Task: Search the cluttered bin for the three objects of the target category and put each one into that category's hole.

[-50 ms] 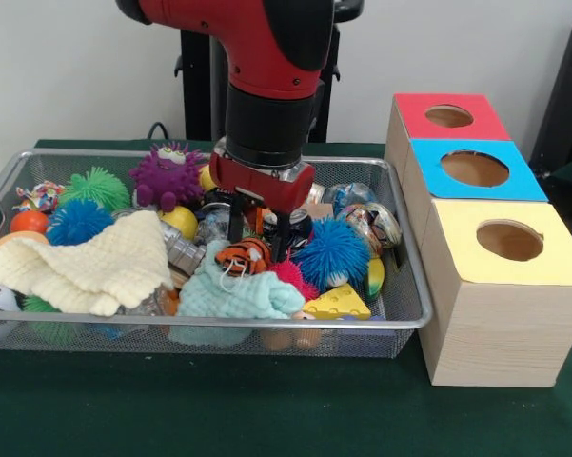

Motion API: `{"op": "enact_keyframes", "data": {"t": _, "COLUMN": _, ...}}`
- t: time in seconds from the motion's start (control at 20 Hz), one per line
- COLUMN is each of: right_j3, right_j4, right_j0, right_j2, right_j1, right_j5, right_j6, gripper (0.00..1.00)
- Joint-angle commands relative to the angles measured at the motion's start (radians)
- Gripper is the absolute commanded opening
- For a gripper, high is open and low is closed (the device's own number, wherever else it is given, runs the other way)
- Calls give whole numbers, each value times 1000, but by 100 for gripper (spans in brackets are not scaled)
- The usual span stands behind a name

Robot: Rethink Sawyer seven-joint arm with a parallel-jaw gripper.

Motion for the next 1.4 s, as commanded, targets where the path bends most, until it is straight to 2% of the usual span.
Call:
{"op": "enact_keyframes", "data": {"t": 0.05, "right_j3": 42, "right_j4": -10, "right_j0": -22, "right_j2": 98, "right_j1": 35, "right_j5": -3, "right_j6": 70, "gripper": 0}}
{"op": "enact_keyframes", "data": {"t": 0.2, "right_j3": 41, "right_j4": -13, "right_j0": -61, "right_j2": 141, "right_j1": 38, "right_j5": 9, "right_j6": 28, "gripper": 0}}
{"op": "enact_keyframes", "data": {"t": 0.35, "right_j3": -15, "right_j4": -21, "right_j0": -24, "right_j2": 88, "right_j1": 46, "right_j5": 93, "right_j6": 30, "gripper": 0}}
{"op": "enact_keyframes", "data": {"t": 0.45, "right_j3": -28, "right_j4": -29, "right_j0": -28, "right_j2": 89, "right_j1": 42, "right_j5": 115, "right_j6": 11, "gripper": 0}}
{"op": "enact_keyframes", "data": {"t": 0.9, "right_j3": -3, "right_j4": -24, "right_j0": -23, "right_j2": 89, "right_j1": 17, "right_j5": 111, "right_j6": 23, "gripper": 0}}
{"op": "enact_keyframes", "data": {"t": 1.4, "right_j3": -36, "right_j4": -5, "right_j0": 51, "right_j2": 44, "right_j1": -130, "right_j5": 321, "right_j6": 51, "gripper": 0}}
